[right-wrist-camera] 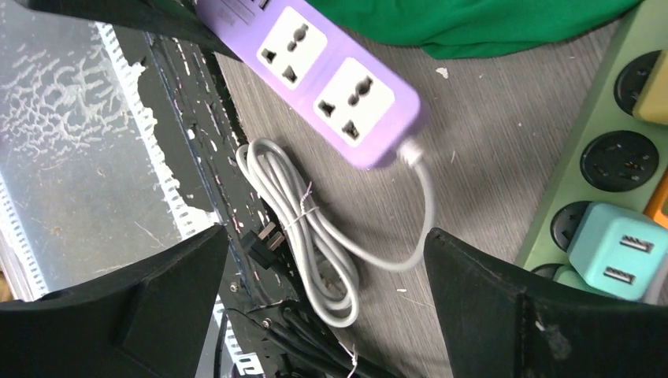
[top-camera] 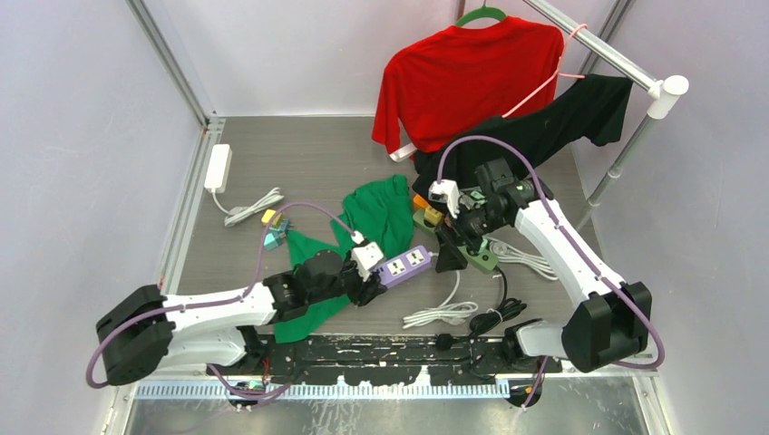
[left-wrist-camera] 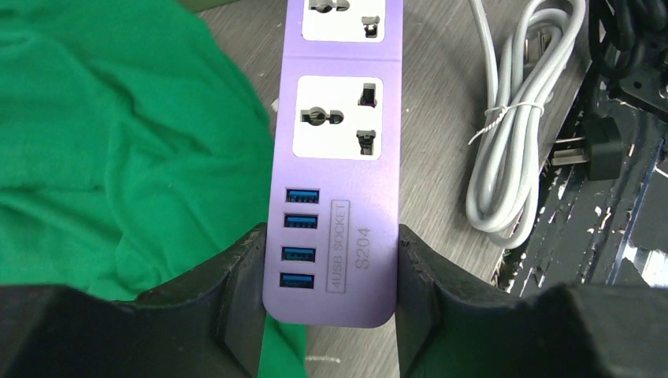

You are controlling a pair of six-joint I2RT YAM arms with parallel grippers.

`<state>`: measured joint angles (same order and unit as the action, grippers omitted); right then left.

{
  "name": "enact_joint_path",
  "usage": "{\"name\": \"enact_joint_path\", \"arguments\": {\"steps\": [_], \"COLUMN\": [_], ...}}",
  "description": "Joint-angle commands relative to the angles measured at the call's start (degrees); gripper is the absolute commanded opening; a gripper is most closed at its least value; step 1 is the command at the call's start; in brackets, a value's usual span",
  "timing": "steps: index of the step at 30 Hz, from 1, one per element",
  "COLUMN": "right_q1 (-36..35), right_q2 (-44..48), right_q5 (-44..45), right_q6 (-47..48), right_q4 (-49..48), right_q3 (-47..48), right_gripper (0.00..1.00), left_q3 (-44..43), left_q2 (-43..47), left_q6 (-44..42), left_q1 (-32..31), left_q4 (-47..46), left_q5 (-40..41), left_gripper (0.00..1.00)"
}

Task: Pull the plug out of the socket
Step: Pick up the socket from the center of the board.

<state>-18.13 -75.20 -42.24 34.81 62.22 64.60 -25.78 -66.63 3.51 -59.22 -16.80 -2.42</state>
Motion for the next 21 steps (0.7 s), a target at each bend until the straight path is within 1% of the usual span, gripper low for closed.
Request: {"name": "enact_joint_path", "arguments": {"steps": [1, 4, 10, 14, 17, 21], "right_q1": [2.93, 4.71, 5.73, 5.81, 5.91, 6.09], "right_q2": [3.48, 4.61, 4.71, 4.8, 4.88, 4.75], "right_q5": [-5.49, -7.94, -8.41, -8.47, -8.56, -8.61], "right_q6": [-0.25, 0.11, 0.19, 0.2, 0.24, 0.12], "right_q4": [0.37, 0.93, 1.15, 1.15, 1.15, 1.08], "right_q3": [1.78, 1.9, 1.99, 2.02, 2.02, 1.94], "right_gripper": [0.99, 0.99, 1.0, 0.99, 1.0, 0.99], "left_q3": [0.72, 0.1, -6.12, -8.34, -10.53, -14.31], "left_q2": [7.56, 13.03, 22.17, 26.61, 28.72, 28.46], "left_q6": [5.73, 7.2, 8.6, 7.94, 7.21, 4.1], "left_q1": [0.34, 0.41, 0.51, 0.57, 0.6, 0.6], "left_q4": [3.65, 8.3, 20.45, 24.95, 27.97, 31.09], "left_q5": [6.14, 7.21, 7.04, 9.24, 10.78, 13.38], "left_gripper": [0.0, 0.0, 0.0, 0.0, 0.0, 0.0]}}
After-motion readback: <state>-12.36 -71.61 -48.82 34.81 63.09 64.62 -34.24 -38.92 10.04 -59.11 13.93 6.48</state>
